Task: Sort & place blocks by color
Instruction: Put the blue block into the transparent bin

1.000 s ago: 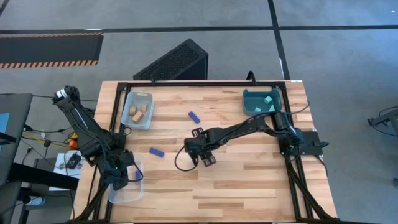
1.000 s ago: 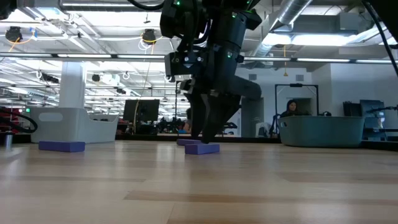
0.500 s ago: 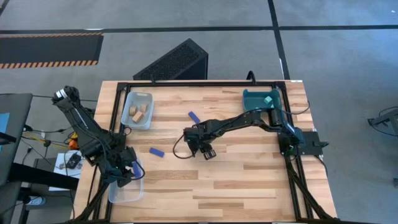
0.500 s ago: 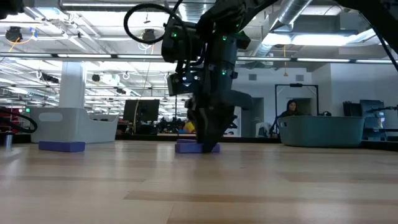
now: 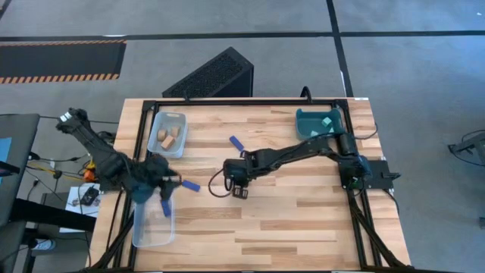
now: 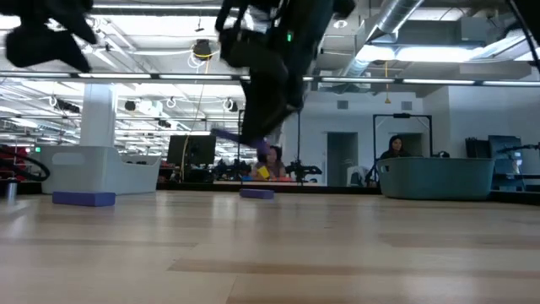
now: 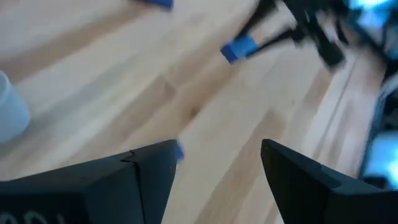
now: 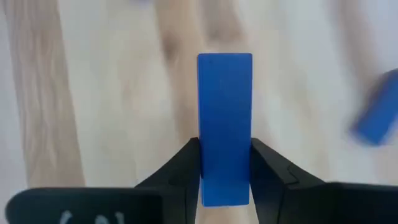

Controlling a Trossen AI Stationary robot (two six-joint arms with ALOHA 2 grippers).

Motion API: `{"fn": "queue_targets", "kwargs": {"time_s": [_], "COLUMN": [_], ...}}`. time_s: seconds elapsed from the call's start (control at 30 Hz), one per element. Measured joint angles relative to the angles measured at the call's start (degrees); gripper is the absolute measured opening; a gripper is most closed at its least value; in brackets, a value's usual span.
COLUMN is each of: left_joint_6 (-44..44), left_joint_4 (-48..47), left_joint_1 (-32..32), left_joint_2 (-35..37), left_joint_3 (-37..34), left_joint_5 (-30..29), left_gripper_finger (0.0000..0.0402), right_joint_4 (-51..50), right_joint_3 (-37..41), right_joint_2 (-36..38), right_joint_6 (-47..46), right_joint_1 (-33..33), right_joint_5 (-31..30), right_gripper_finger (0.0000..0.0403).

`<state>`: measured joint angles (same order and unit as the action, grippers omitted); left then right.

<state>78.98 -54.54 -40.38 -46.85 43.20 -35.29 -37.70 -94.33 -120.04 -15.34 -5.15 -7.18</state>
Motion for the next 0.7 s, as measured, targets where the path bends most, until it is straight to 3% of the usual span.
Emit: {"fn": "queue_targets", "kwargs": {"time_s": [0.17,0.33,0.47,0.7], "left_joint_6": [-11.28,-23.93,-24.97,-29.66], "left_joint_4": [11.29,40.11,53.34,59.80], "left_joint_1": [11.26,26.36,36.76,45.31], "left_joint_2": [8.51,13.54,10.55,0.01], "left_joint_3": [-4.09,-13.77,-17.88,-15.36], "left_joint_5": [2.72,17.01,26.61,37.95], "left_gripper_finger": [0.0220,0.0220,0.0220,0.0219], "right_joint_4": [2.41,4.81,7.80,7.11], "right_joint_3": [0.00,-0.08,-0.10,-2.23], "right_joint_2": [5.35,8.55,9.33,9.21], "right_joint_6": [-2.47,-4.42,-4.46,-4.46], "right_joint_1": [-3.62,-5.16,-5.53,-6.16], "right_joint_5": [-14.19,-20.64,-23.67,-27.97], "right_gripper_finger": [0.0123,0.0117,0.0118,0.0118]}}
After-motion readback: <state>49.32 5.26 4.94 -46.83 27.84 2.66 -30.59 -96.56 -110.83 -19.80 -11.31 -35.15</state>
